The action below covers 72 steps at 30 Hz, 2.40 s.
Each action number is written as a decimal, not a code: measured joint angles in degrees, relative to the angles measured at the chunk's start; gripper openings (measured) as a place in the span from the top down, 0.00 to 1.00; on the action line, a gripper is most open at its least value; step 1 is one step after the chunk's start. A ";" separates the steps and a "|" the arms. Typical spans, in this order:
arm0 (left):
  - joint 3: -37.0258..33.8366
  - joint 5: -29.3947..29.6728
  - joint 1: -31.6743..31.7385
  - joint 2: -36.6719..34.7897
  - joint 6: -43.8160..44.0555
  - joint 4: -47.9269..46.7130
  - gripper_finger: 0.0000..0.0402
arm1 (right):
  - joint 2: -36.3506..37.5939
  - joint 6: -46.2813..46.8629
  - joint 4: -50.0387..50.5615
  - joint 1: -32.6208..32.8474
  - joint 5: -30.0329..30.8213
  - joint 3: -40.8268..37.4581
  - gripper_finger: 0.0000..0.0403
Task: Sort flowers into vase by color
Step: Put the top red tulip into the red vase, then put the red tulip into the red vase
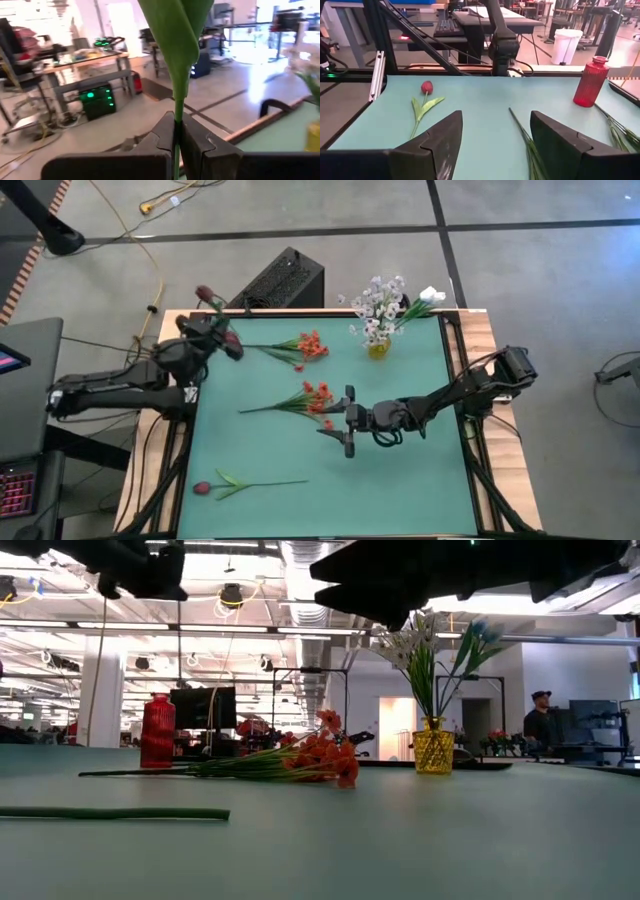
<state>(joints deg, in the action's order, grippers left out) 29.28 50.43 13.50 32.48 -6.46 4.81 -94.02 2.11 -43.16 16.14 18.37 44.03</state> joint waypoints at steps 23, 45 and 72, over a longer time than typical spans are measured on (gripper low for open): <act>0.00 -6.60 11.48 -2.12 5.92 -11.34 1.00 | 0.00 -0.02 1.16 -0.20 0.11 0.00 0.35; 2.13 -17.52 19.12 7.35 17.91 -25.40 0.65 | 0.00 2.16 1.25 0.13 -0.02 0.00 0.35; 14.10 -63.08 -3.11 7.32 32.76 -54.41 0.54 | -1.14 9.36 7.10 4.54 -0.48 0.32 0.35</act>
<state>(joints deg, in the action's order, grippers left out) 43.38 -12.65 10.39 39.80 26.30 -49.61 -95.16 11.47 -36.06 20.68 17.89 44.36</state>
